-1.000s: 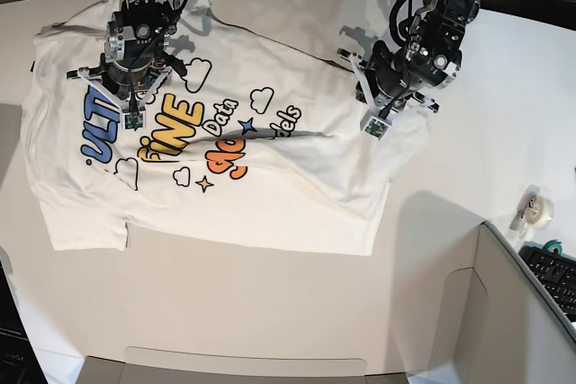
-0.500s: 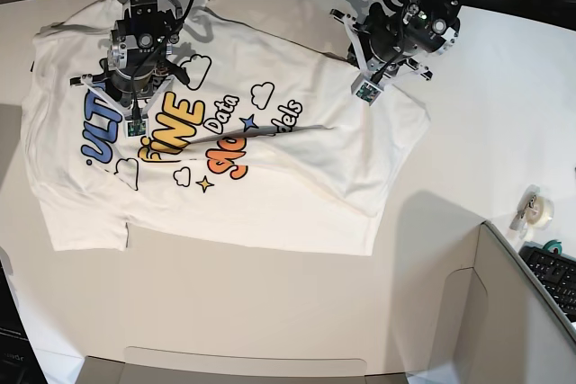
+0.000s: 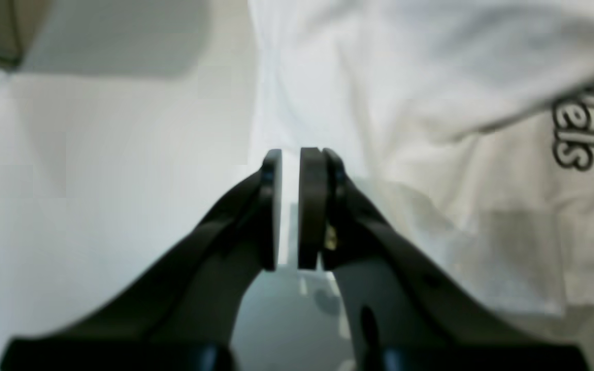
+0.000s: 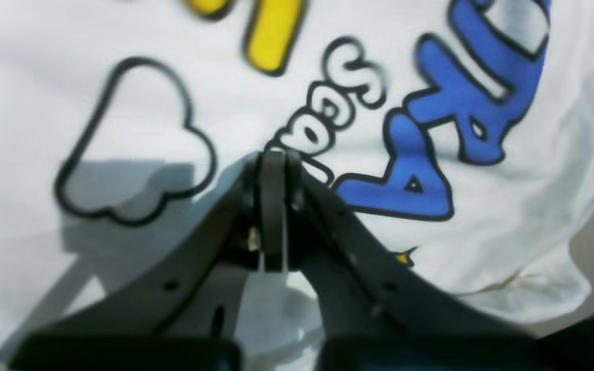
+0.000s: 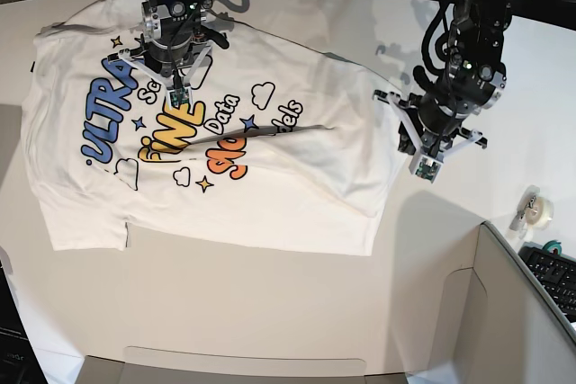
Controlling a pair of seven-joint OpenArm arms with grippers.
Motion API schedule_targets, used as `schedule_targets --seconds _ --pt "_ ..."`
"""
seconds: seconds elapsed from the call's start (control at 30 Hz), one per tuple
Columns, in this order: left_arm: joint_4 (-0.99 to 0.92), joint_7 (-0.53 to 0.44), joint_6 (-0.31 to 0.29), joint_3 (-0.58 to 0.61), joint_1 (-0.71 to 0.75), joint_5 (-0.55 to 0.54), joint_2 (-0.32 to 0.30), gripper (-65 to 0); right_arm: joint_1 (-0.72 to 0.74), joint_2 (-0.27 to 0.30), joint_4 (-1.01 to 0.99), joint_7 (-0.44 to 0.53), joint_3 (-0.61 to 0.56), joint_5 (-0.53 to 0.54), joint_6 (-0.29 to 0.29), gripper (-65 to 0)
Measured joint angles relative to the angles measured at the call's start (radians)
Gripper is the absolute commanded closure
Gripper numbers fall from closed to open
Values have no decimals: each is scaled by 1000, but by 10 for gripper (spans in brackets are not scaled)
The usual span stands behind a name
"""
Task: Layout the t-shirt on the table in an organized manner, then fold the t-shirt properly
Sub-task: 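Grasp the shirt edge with the left gripper and pull it outward, then pull the shirt with both grippers to straighten and flatten it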
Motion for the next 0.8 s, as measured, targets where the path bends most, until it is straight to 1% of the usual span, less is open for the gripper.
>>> schedule_targets --seconds 0.17,0.23,0.33,0.4,0.67,0.7,0.8 --pt "-162 -20 -3 7 -45 -8 11 -59 -26 3 4 15 -13 -18 -4 0" --pt "-222 -74 2 8 -31 -3 10 -59 -26 5 5 13 -12 -18 -4 0" --pt "-280 -122 1 60 -13 0 3 -59 -27 6 5 14 -12 -18 -4 0" --pt "-289 -160 2 73 6 5 8 -59 -24 9 5 10 -12 -18 -4 0" --pt "-280 -185 2 71 58 2 2 -58 -3 14 3 -3 -12 -10 -3 0" --pt "-274 -185 2 71 67 1 -6 -58 0 14 2 -8 -10 -8 -3 0" --pt "-241 -177 1 71 102 -3 -42 -58 6 38 0 -5 -9 5 -3 0"
